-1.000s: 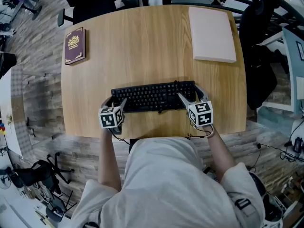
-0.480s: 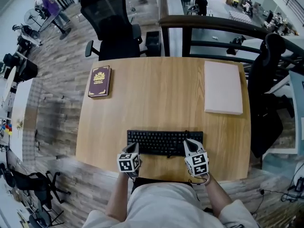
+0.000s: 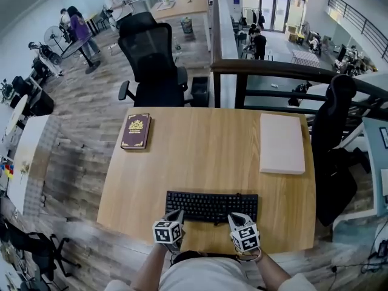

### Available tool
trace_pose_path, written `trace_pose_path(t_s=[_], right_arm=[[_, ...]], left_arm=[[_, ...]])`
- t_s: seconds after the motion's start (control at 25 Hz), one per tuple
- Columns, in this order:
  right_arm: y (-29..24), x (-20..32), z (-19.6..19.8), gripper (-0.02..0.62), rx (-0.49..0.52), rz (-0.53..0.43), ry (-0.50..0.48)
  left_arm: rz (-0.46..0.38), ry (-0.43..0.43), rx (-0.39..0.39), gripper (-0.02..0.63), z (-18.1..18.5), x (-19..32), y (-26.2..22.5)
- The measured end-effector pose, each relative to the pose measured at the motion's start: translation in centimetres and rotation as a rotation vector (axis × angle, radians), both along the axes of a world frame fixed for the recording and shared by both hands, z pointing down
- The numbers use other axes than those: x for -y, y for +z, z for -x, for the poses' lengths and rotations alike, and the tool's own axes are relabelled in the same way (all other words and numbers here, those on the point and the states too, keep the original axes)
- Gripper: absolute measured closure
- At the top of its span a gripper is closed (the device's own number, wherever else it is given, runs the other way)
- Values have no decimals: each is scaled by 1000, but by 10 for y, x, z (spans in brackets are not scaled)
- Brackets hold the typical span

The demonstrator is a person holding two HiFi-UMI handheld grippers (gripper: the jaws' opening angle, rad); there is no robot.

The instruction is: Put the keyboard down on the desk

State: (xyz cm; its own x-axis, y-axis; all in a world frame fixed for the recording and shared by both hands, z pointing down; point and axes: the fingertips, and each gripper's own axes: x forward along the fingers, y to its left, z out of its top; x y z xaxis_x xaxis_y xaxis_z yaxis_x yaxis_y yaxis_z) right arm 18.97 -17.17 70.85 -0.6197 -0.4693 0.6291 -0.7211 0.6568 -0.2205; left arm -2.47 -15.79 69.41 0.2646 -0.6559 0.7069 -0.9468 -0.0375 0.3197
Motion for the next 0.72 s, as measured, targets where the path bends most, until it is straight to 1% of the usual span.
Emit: trace_pose_path(t_s=[0.12, 0.2, 0.28, 0.36, 0.44, 0.56, 0.64, 0.72], right_arm=[[-2, -10, 5, 591, -17, -1, 13], [-6, -15, 8, 591, -17, 3, 20], [-12, -17, 10, 592, -30, -13, 31], [-24, -18, 10, 592, -50, -56, 59], [-40, -18, 12, 592, -57, -106, 88], [-65, -15, 17, 592, -45, -168, 106], [-79, -12, 20, 592, -23, -192, 125], [-94, -10, 22, 592, -1, -211, 151]], left_arm=[[-6, 2, -11, 595, 3, -10, -1], [-35, -3, -22, 595, 5, -16, -8], [-76, -2, -33, 595, 6, -20, -19], [-118, 18, -31, 595, 6, -20, -31], [-172, 58, -19, 595, 5, -17, -49], [-266, 115, -2, 595, -1, -9, -80], [-314, 116, -18, 595, -4, -4, -100], [-353, 97, -57, 595, -5, 0, -120]])
